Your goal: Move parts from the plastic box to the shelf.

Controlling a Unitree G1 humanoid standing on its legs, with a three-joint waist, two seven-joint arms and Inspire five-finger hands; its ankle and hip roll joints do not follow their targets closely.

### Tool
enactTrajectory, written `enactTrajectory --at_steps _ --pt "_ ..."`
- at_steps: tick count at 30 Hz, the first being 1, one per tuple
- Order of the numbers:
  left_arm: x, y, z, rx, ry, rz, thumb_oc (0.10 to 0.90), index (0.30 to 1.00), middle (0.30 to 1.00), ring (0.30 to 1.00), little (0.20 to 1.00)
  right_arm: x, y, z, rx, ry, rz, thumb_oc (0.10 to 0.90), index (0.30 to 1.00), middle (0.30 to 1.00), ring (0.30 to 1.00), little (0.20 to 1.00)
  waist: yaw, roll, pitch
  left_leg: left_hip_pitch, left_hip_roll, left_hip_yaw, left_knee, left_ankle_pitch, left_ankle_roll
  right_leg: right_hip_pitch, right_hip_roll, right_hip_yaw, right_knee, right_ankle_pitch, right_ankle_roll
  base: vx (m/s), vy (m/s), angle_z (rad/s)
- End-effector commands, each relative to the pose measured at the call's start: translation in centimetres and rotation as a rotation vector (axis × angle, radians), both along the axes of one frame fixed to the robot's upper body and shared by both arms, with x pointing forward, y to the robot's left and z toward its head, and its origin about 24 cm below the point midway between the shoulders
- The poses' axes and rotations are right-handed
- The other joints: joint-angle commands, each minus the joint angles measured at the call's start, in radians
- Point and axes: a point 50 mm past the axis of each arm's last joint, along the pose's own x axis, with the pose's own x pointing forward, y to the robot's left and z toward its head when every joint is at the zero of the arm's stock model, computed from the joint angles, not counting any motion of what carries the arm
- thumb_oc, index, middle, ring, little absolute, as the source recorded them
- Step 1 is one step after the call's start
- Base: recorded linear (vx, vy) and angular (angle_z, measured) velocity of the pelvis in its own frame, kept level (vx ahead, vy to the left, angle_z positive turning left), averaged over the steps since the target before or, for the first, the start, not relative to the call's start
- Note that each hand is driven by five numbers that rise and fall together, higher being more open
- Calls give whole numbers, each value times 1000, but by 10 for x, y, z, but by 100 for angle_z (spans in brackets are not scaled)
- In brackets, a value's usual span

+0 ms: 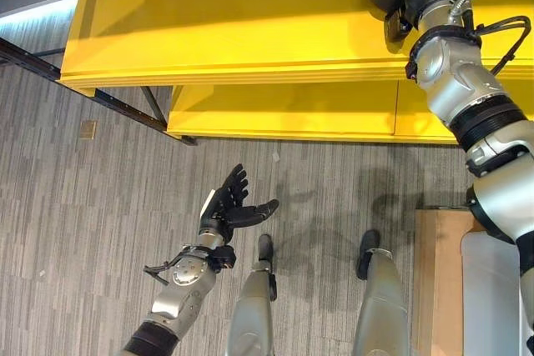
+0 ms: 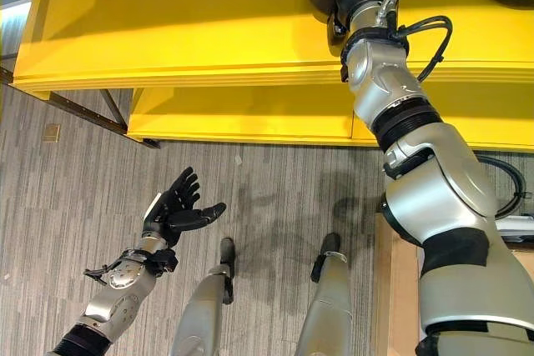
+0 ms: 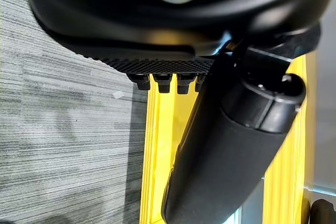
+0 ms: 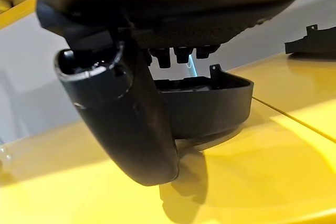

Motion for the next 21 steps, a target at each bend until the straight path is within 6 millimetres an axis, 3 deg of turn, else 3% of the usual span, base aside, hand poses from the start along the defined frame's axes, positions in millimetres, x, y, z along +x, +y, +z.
enactTrajectory --at_steps 1,10,21 --pt "5 16 37 -22 -189 17 900 1000 1000 1000 1000 -32 20 91 -143 -260 28 900 1000 1000 1000 1000 14 -54 -5 48 34 -21 144 -152 13 87 14 60 -165 87 83 -9 -11 -4" --pt "2 22 36 -26 -180 25 900 1000 1000 1000 1000 -45 39 104 -192 -295 123 900 1000 1000 1000 1000 14 -67 -11 53 38 -22 146 -155 12 98 17 58 -168 88 83 0 0 0" --pt "1 27 35 -23 -172 29 900 1000 1000 1000 1000 -51 44 112 -232 -302 141 900 1000 1000 1000 1000 17 -82 -22 64 44 -24 143 -159 9 113 16 53 -168 84 83 0 0 0"
